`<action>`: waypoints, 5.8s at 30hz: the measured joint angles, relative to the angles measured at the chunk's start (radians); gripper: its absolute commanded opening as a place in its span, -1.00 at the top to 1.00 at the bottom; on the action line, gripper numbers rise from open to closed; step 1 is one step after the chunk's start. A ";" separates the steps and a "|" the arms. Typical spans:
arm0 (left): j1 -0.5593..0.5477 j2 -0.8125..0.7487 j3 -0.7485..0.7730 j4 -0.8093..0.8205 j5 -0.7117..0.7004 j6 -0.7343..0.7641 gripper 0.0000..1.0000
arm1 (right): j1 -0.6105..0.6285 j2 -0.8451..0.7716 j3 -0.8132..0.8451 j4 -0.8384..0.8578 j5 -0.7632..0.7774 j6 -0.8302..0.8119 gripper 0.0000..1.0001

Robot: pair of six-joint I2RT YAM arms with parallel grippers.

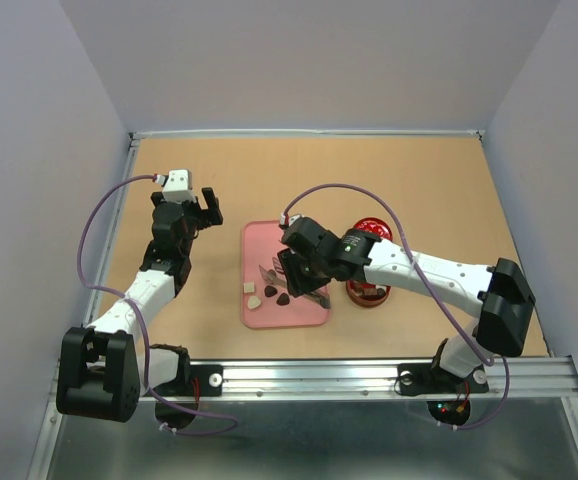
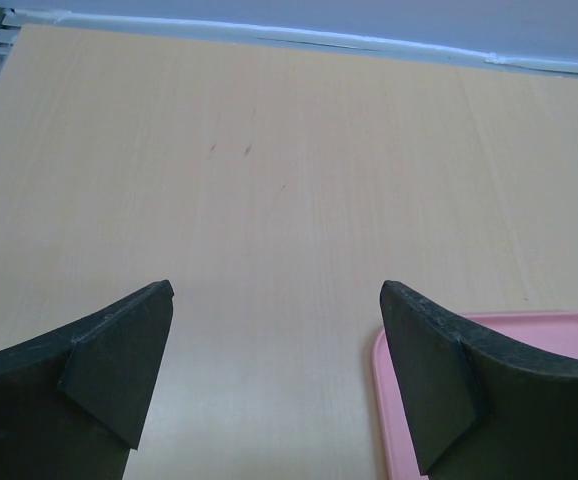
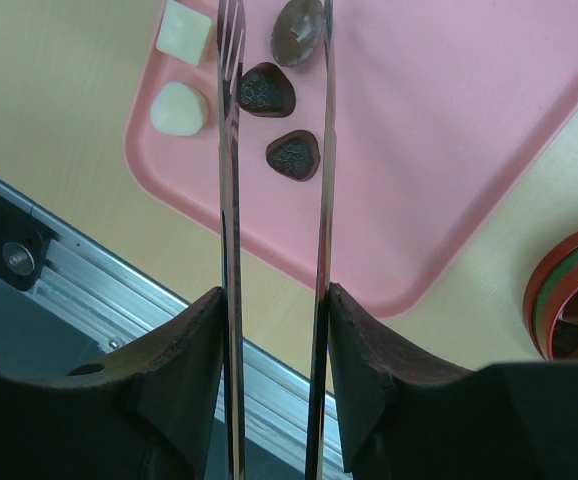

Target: Pack the chocolate

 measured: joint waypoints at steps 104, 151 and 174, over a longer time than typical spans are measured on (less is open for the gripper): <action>0.000 0.000 0.000 0.000 0.002 -0.002 -0.91 | -0.200 -0.431 -0.265 -0.383 0.259 0.145 0.44; 0.000 0.000 0.000 0.000 0.002 -0.003 -0.91 | -0.417 -0.450 -0.142 -0.382 0.399 -0.036 0.17; 0.000 0.000 0.000 0.000 0.002 -0.003 -0.91 | -0.757 -0.270 -0.280 -0.036 0.198 -0.273 0.19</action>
